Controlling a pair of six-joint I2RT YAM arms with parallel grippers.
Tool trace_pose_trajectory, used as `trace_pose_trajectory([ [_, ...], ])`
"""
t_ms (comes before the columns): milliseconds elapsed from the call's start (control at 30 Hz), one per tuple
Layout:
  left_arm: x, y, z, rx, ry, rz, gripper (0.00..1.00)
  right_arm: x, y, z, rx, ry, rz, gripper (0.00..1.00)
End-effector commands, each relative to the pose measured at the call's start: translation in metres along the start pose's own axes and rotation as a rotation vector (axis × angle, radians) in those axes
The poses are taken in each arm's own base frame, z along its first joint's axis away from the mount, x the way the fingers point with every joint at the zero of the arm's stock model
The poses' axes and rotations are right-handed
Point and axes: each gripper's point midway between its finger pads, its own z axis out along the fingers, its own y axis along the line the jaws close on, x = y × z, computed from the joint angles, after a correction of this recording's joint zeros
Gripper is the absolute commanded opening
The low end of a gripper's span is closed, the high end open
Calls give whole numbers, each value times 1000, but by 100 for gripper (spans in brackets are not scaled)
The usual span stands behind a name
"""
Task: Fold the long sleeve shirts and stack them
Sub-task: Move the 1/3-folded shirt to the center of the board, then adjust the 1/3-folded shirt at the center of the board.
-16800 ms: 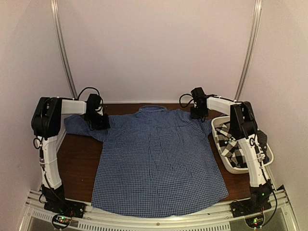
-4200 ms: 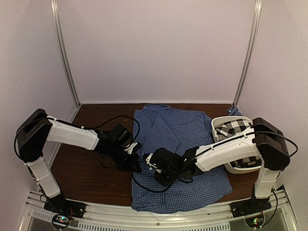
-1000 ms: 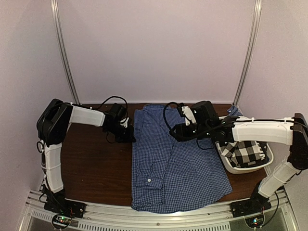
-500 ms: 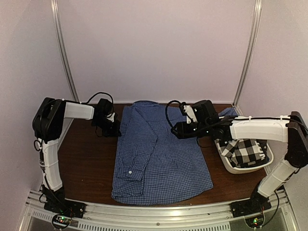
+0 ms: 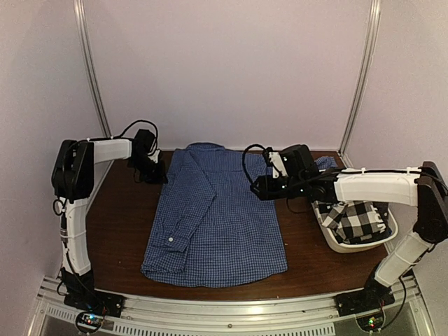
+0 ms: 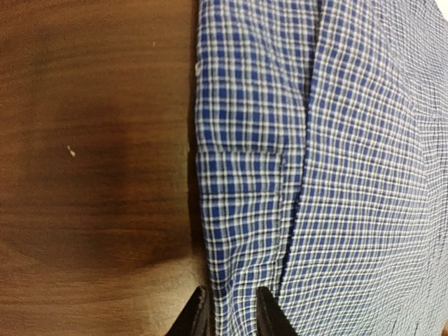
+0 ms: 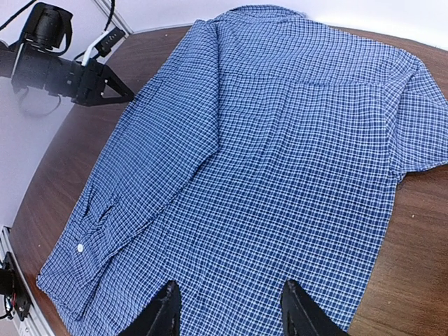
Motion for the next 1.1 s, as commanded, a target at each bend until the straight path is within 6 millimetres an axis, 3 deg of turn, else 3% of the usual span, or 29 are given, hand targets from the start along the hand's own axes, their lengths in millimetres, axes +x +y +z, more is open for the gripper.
trace_pose_trajectory([
  [0, -30, -5, -38, -52, -98, 54, 32, 1, -27, 0, 77, -8, 25, 50],
  [100, -39, -19, -64, -38, -152, 75, 39, -9, -43, -2, 114, -25, 47, 50],
  [233, -29, -54, -84, 7, -173, 121, 43, -25, -65, -7, 165, -49, 64, 50],
  [400, 12, -106, -85, 133, -134, 157, 43, -34, -77, -5, 188, -50, 57, 50],
  [533, 51, -131, -75, 236, -80, 155, 43, -30, -78, 4, 191, -27, 47, 50],
  [867, 139, -128, -37, 274, 97, 132, 43, -32, -99, 19, 265, -10, 43, 49],
  [1067, 178, -104, -27, 233, 170, 106, 42, -60, -143, 11, 353, -51, 93, 50],
])
